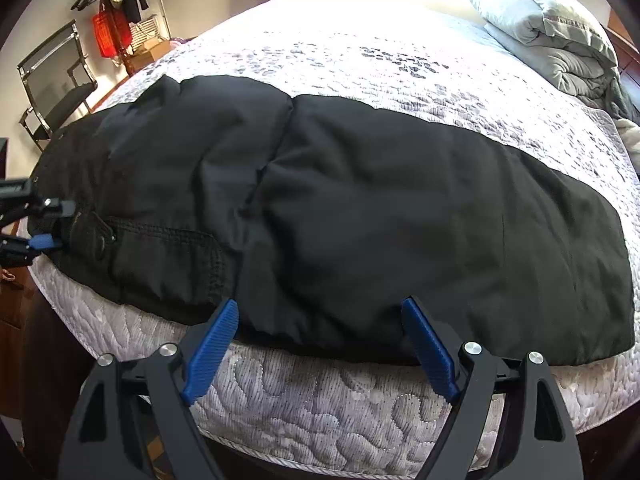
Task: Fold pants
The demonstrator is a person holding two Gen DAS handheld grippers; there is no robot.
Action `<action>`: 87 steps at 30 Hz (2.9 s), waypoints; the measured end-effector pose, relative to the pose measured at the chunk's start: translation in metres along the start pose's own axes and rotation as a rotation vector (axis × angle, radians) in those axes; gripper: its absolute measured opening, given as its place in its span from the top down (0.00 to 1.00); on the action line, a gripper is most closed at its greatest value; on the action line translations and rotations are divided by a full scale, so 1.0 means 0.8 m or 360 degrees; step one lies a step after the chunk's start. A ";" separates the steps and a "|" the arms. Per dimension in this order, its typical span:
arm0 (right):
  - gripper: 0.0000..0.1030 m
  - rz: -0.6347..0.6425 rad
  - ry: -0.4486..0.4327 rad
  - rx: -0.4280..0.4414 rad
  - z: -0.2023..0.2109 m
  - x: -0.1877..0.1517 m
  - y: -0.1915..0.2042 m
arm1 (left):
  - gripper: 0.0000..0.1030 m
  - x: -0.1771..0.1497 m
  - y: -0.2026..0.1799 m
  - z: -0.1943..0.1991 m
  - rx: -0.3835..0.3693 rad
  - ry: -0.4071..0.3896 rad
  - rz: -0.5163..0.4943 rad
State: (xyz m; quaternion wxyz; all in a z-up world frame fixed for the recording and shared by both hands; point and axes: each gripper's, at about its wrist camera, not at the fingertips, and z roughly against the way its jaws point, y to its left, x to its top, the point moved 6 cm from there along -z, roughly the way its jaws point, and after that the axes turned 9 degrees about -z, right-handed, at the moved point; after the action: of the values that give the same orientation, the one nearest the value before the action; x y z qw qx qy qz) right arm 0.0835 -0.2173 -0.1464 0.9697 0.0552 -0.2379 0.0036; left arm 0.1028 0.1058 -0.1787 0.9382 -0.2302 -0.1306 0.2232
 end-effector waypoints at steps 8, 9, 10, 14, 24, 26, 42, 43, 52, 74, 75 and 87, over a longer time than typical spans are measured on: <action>0.18 -0.0080 -0.0017 -0.0039 0.002 0.003 -0.022 | 0.96 -0.003 0.022 0.016 -0.0048 -0.0171 0.0111; 0.18 -0.0097 -0.0018 -0.0046 0.002 0.003 -0.028 | 0.97 -0.004 0.023 0.022 -0.0065 -0.0195 0.0119; 0.18 -0.0111 -0.0018 -0.0051 0.002 0.004 -0.032 | 0.98 -0.007 0.021 0.030 -0.0056 -0.0235 0.0098; 0.17 -0.0200 -0.0015 -0.0070 0.001 0.006 -0.055 | 0.99 -0.025 -0.007 0.060 0.0077 -0.0414 -0.0046; 0.15 -0.0270 -0.0025 -0.0081 -0.006 0.008 -0.082 | 0.93 -0.035 0.006 0.043 0.0263 -0.0385 -0.0070; 0.15 -0.0302 -0.0042 -0.0064 -0.001 0.009 -0.090 | 0.91 -0.032 0.008 0.039 0.0268 -0.0358 -0.0060; 0.15 -0.0775 -0.0064 -0.0325 0.068 -0.033 -0.273 | 0.67 -0.096 -0.222 -0.016 0.0297 -0.0245 -0.0853; 0.15 -0.0747 -0.0065 -0.0319 0.066 -0.032 -0.267 | 0.66 -0.099 -0.237 -0.031 0.0282 -0.0216 -0.0892; 0.15 -0.0854 -0.0036 -0.0275 0.058 -0.025 -0.288 | 0.13 -0.161 -0.316 -0.096 0.0297 -0.0154 -0.1273; 0.25 -0.1429 -0.0148 0.0089 0.029 -0.043 -0.416 | 0.12 -0.167 -0.322 -0.130 0.0414 -0.0061 -0.1373; 0.30 -0.1425 -0.0166 0.0069 0.026 -0.040 -0.420 | 0.12 -0.167 -0.321 -0.130 0.0415 -0.0060 -0.1371; 0.89 -0.1254 -0.0417 0.0093 0.071 -0.003 -0.403 | 0.12 -0.149 -0.302 -0.111 0.0513 -0.0160 -0.1371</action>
State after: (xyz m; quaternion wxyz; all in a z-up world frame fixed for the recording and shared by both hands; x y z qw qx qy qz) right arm 0.0659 -0.5442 -0.1317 0.8565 0.1695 -0.3197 -0.3680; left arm 0.1170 -0.1766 -0.1537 0.9617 0.0050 -0.2234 -0.1586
